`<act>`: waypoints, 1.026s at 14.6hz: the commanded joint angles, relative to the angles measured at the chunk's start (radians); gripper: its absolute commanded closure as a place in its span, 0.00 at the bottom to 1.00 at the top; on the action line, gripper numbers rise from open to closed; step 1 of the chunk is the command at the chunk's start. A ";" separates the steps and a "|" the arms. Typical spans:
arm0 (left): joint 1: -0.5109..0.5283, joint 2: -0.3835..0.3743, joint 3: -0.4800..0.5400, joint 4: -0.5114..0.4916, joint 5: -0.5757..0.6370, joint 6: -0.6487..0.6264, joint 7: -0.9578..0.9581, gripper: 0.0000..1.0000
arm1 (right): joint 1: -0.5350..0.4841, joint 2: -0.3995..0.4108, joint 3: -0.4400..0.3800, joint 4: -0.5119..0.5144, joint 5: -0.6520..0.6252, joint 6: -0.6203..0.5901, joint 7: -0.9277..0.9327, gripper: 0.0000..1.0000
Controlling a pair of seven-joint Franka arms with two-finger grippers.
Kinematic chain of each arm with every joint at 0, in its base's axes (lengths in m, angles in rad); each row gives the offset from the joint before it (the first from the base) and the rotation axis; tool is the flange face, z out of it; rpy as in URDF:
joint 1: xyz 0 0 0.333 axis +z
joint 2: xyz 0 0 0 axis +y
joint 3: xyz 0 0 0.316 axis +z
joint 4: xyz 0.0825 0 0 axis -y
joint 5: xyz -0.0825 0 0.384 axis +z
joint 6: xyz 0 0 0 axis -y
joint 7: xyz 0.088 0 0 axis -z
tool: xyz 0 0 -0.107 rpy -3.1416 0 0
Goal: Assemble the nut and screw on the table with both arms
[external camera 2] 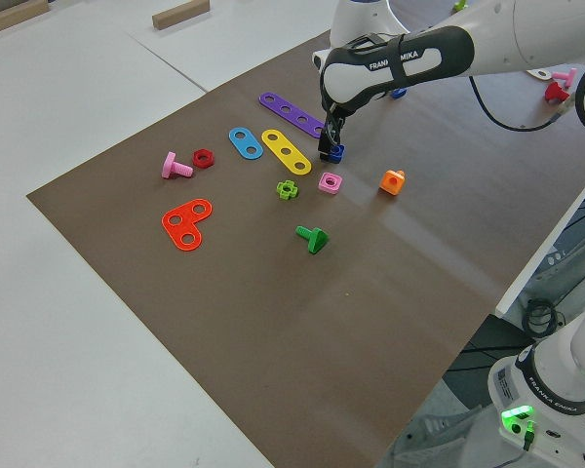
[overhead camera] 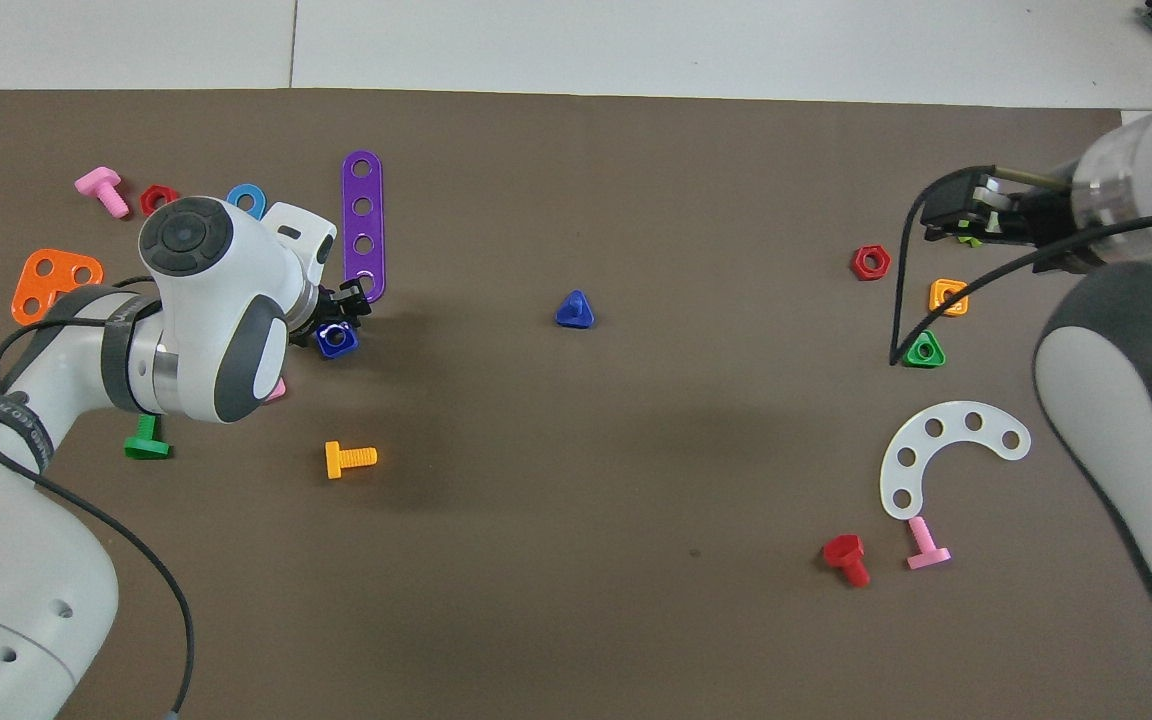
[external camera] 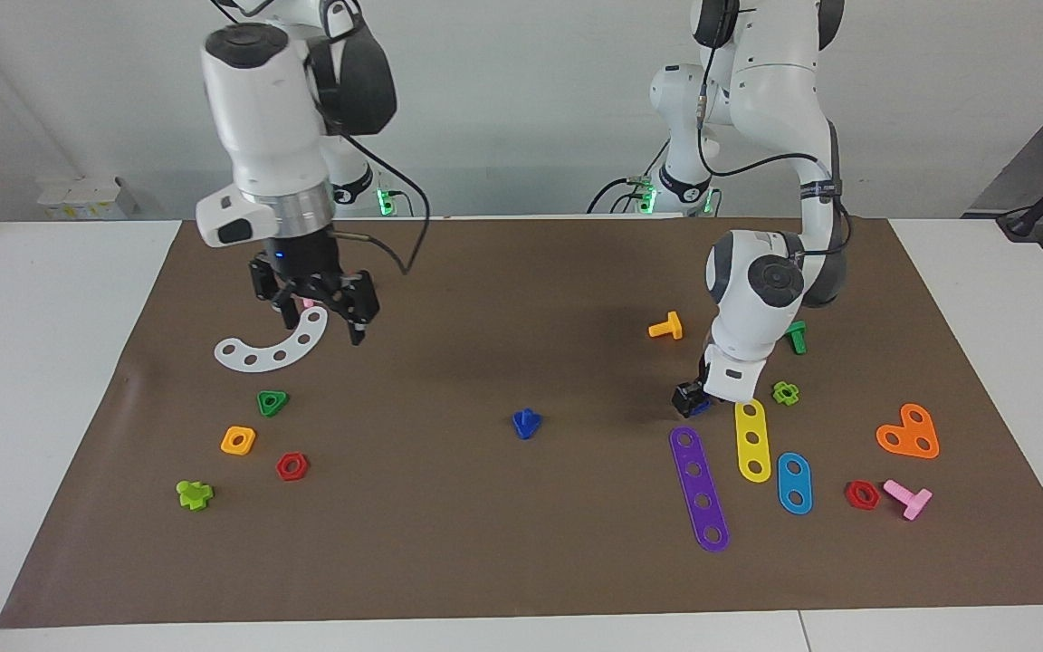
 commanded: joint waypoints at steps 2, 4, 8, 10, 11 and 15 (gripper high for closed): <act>-0.029 -0.017 0.017 -0.031 0.026 -0.010 -0.019 0.33 | -0.125 -0.096 0.012 -0.034 0.055 -0.115 -0.197 0.00; -0.030 -0.017 0.016 -0.030 0.026 -0.016 -0.020 0.34 | -0.144 -0.121 0.009 -0.034 0.055 -0.152 -0.219 0.00; -0.030 -0.019 0.017 -0.018 0.026 -0.069 -0.019 0.34 | -0.133 -0.121 0.015 -0.025 0.054 -0.227 -0.213 0.00; -0.030 -0.019 0.017 -0.017 0.026 -0.073 -0.015 0.35 | -0.134 -0.121 0.015 -0.018 0.049 -0.261 -0.216 0.00; -0.030 -0.019 0.014 -0.015 0.026 -0.076 -0.015 0.36 | -0.133 -0.121 0.015 -0.018 0.054 -0.268 -0.216 0.00; -0.030 -0.019 0.013 -0.011 0.026 -0.078 -0.012 0.43 | -0.131 -0.122 0.017 -0.023 0.052 -0.272 -0.214 0.00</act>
